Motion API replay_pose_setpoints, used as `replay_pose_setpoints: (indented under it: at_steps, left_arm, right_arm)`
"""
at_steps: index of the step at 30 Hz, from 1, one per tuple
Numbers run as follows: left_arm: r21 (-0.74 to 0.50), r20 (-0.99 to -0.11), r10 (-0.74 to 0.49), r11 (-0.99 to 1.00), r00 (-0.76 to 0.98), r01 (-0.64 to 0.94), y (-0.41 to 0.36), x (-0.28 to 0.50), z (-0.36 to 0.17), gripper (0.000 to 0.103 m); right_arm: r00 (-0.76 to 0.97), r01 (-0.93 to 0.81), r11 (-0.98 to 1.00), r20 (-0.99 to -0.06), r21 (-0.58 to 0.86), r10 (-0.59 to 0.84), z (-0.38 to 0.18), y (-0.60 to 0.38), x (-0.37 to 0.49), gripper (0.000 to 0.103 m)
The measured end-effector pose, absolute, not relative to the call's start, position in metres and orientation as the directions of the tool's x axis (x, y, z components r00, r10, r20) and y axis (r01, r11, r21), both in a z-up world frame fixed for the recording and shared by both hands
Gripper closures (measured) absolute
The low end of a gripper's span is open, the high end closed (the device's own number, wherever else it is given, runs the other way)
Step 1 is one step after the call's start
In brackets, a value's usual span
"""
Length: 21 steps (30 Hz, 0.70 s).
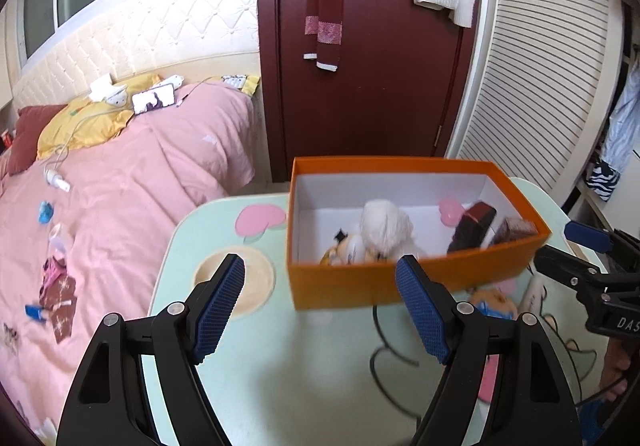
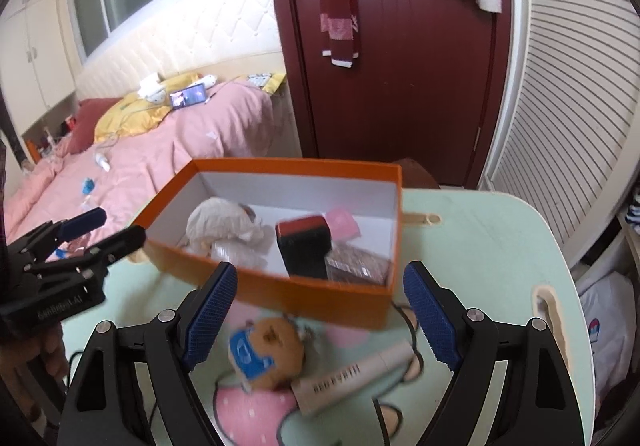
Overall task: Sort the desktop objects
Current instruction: 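Withdraw both open grippers from the orange box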
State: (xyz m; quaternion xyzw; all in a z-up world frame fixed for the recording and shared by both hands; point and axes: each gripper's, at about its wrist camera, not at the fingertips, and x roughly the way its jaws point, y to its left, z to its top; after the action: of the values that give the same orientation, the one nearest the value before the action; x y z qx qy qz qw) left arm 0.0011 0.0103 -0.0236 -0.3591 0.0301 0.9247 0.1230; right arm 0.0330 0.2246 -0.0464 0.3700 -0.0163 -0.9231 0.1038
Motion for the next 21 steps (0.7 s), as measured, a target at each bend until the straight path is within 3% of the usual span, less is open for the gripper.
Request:
replay_pose_setpoints:
  at_steps: [10,16,18,21]
  left_arm:
    - [-0.061,-0.734,0.26,-0.945,-0.628,-0.321,0.007,0.039,-0.046,0.025]
    - [-0.066,-0.824,0.213,-0.957,-0.525,-0.283,0.02,0.038,-0.086,0.024]
    - [-0.01,-0.812,0.161,-0.965,-0.561,-0.263,0.025,0.042,-0.089,0.006]
    - [-0.03,-0.821,0.16,-0.971,-0.547,-0.239,0.025,0.044,-0.094,0.002]
  right_arm:
    - [-0.651,0.125,-0.983,-0.737,0.134,-0.183,-0.074,0.255,0.076,0.018]
    - [-0.613,0.126,-0.986,-0.773,0.105,-0.161,-0.093,0.248,0.08,0.018]
    - [-0.598,0.122,-0.987,-0.786,0.101,-0.155,-0.1,0.245,0.078,0.018]
    - [-0.606,0.118,-0.992,-0.789,0.039,-0.103,-0.107,0.238,0.08,0.016]
